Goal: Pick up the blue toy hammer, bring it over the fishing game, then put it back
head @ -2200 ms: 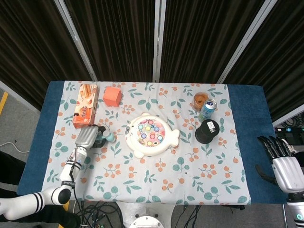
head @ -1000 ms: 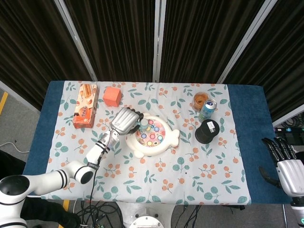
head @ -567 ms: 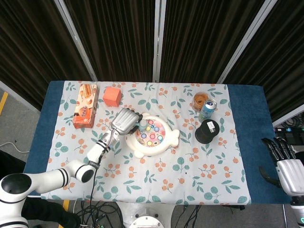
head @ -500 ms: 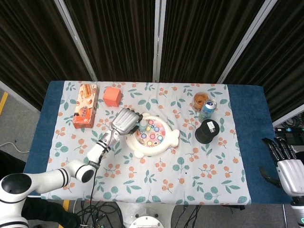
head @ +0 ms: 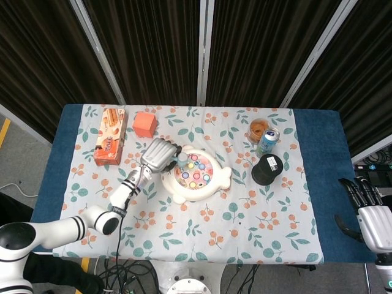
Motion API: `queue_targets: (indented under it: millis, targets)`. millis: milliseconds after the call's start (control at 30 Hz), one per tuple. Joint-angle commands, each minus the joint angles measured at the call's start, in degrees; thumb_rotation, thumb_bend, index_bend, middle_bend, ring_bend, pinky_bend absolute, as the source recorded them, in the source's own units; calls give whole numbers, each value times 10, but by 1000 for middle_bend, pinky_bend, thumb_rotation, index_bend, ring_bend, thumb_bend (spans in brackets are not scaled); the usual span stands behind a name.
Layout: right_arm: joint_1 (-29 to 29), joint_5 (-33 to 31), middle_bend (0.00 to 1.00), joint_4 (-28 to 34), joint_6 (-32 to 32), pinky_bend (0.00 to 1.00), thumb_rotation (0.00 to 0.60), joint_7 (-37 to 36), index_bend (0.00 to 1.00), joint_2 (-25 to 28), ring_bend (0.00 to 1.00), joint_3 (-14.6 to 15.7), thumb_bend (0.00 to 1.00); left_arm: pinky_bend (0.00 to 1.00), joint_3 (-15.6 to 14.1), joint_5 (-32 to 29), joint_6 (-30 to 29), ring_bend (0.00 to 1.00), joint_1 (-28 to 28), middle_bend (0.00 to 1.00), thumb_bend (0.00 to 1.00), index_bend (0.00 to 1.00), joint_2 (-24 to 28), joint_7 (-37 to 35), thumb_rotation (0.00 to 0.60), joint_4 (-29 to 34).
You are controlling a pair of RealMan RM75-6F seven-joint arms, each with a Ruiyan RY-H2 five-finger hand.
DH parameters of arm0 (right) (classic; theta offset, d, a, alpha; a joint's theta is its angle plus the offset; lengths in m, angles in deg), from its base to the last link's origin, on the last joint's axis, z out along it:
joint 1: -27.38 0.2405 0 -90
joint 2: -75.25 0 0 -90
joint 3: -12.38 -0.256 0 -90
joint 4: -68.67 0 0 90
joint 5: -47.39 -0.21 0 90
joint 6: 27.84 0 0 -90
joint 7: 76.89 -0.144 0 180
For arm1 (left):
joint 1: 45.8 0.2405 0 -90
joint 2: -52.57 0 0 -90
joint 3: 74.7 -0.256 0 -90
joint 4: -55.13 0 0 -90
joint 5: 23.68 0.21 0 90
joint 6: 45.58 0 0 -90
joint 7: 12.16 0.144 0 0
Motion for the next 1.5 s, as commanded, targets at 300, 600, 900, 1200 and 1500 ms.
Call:
queue_targets:
  millis: [300, 600, 900, 1200, 1500]
  targets:
    - [-4, 3, 118, 1, 8, 0, 600, 0, 0, 2, 0, 0, 258, 580, 4, -2, -26, 518, 8, 639, 535, 660, 23, -10, 600, 33]
    - [-3, 9, 118, -6, 9, 0, 600, -9, 0, -1, 0, 2, 258, 572, -16, 1, -85, 513, 76, 630, 532, 656, 83, -55, 600, 114]
    - [1, 10, 118, -9, 0, 0, 600, -14, 0, -4, 0, 4, 259, 538, -77, 34, -121, 498, 146, 611, 528, 623, 63, -122, 600, 81]
    - [2, 6, 118, -4, -5, 0, 600, -12, 0, -2, 0, 4, 258, 492, -92, 47, -100, 454, 168, 572, 447, 572, 34, -181, 600, 15]
    - [1, 5, 118, -1, -4, 0, 600, -9, 0, -2, 0, 5, 259, 452, -96, 68, -94, 393, 180, 506, 405, 507, 26, -214, 600, -15]
